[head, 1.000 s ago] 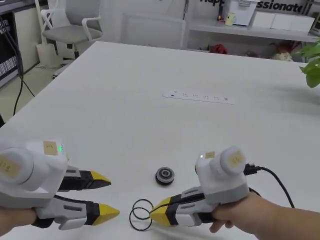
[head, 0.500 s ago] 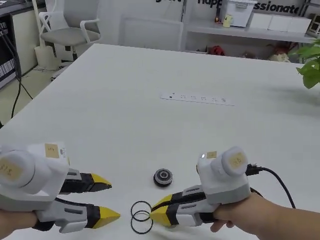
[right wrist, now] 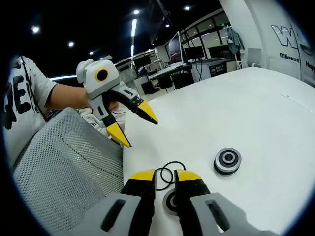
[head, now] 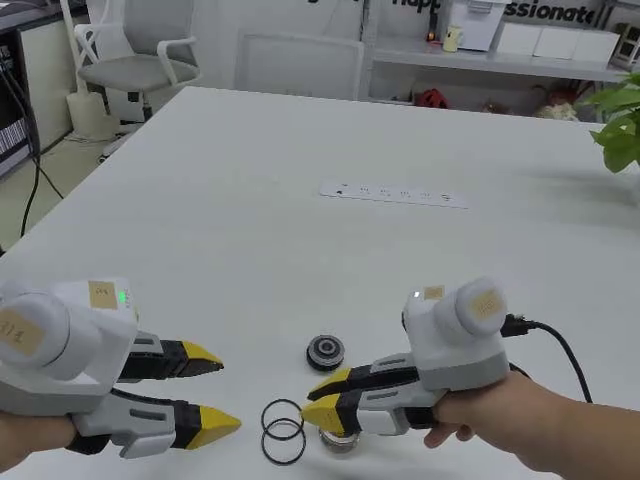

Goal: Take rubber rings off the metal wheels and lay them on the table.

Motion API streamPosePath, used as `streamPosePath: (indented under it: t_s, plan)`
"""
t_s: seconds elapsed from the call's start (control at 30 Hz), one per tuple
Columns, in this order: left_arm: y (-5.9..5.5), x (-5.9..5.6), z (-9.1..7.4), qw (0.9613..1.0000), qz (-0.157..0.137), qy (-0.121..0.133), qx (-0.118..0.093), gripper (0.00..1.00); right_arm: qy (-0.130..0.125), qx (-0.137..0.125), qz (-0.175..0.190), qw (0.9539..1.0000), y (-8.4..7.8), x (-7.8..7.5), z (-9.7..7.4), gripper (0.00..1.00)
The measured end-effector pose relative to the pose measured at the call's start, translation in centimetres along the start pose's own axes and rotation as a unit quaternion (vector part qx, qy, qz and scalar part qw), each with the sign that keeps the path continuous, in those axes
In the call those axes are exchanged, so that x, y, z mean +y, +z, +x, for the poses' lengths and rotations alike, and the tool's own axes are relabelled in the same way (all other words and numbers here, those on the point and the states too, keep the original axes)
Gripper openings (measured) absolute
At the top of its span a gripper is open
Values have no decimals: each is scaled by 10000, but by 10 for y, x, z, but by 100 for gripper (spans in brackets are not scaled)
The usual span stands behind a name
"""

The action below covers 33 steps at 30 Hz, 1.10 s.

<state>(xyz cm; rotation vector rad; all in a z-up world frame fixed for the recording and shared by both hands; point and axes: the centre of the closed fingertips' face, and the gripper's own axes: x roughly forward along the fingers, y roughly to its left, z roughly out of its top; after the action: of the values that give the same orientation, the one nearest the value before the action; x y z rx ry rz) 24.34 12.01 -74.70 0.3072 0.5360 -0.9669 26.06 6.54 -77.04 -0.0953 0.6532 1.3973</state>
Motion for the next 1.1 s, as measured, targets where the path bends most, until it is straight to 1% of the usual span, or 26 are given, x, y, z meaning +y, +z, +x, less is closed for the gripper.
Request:
streamPosePath:
  t_s: [0.17,0.5,0.63,0.83,1.1]
  plan:
    - [3,3,2,10000,31,-9,4,38,-97,-75,19,9999,4,-8,-6,12]
    - [11,15,8,10000,70,6,-13,38,-294,-231,79,9993,11,-26,-19,13]
    - [13,18,11,10000,85,-4,-25,38,-381,-284,94,9988,14,-32,-23,13]
    - [18,23,17,9999,93,-17,-47,38,-484,-345,133,9981,16,-42,-28,14]
    - [25,28,22,9999,115,-39,-87,38,-598,-380,112,9974,18,-51,-32,15]
